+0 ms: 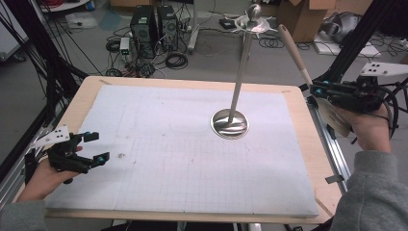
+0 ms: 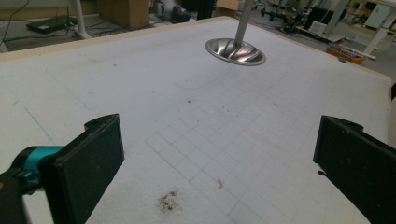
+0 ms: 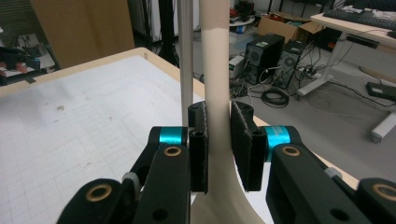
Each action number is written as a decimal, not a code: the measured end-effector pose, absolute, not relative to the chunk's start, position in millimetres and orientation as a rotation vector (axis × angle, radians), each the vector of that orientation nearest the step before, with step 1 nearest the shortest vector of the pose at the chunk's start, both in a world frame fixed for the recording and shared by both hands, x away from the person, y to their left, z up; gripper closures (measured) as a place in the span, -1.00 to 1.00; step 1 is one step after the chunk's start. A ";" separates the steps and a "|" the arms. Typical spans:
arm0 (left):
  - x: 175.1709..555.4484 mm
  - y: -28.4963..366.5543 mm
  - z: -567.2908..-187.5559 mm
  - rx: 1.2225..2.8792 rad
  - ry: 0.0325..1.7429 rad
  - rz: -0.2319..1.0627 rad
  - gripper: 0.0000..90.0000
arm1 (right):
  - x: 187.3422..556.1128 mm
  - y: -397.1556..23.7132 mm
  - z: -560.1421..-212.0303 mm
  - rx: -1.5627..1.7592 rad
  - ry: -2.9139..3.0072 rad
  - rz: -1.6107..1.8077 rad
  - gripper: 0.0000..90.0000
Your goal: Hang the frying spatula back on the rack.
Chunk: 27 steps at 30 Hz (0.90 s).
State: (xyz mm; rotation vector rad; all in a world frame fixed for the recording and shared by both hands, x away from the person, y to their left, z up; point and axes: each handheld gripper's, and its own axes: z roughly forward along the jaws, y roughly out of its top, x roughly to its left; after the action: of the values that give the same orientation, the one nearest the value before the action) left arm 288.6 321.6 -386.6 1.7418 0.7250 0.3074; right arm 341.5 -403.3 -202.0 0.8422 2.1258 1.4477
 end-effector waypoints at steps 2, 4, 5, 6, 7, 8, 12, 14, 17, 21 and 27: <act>288.6 322.2 -386.4 1.740 0.726 0.309 -0.95 | 342.4 -403.5 -202.3 0.841 2.124 1.457 0.73; 288.5 322.4 -386.5 1.740 0.726 0.308 -0.95 | 343.1 -402.8 -202.9 0.841 2.125 1.459 0.73; 288.5 322.5 -386.6 1.741 0.726 0.309 -0.95 | 343.8 -402.5 -203.3 0.840 2.127 1.454 0.73; 288.4 322.6 -386.7 1.741 0.727 0.309 -0.95 | 344.4 -401.8 -203.7 0.842 2.128 1.457 0.73; 288.4 322.9 -386.7 1.743 0.725 0.309 -0.95 | 344.6 -401.2 -204.0 0.844 2.135 1.455 0.73; 288.2 323.0 -386.7 1.742 0.728 0.309 -0.95 | 345.1 -400.3 -204.2 0.845 2.137 1.456 0.73; 288.2 323.4 -386.9 1.742 0.728 0.307 -0.95 | 346.9 -398.7 -205.0 0.843 2.138 1.460 0.73; 288.2 323.4 -387.1 1.742 0.728 0.306 -0.95 | 347.2 -398.5 -205.5 0.847 2.137 1.467 0.73; 288.2 323.1 -387.3 1.744 0.728 0.308 -0.95 | 347.6 -398.1 -206.2 0.849 2.141 1.467 0.73; 288.1 323.0 -387.5 1.743 0.730 0.307 -0.95 | 348.6 -397.7 -207.8 0.846 2.141 1.477 0.73; 288.4 323.0 -388.1 1.750 0.729 0.305 -0.95 | 350.7 -396.7 -214.1 0.844 2.152 1.491 0.73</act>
State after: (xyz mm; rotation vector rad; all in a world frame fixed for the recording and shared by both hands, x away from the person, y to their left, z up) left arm 288.4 323.0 -388.1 1.7499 0.7291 0.3049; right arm 350.7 -396.7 -214.1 0.8438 2.1523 1.4908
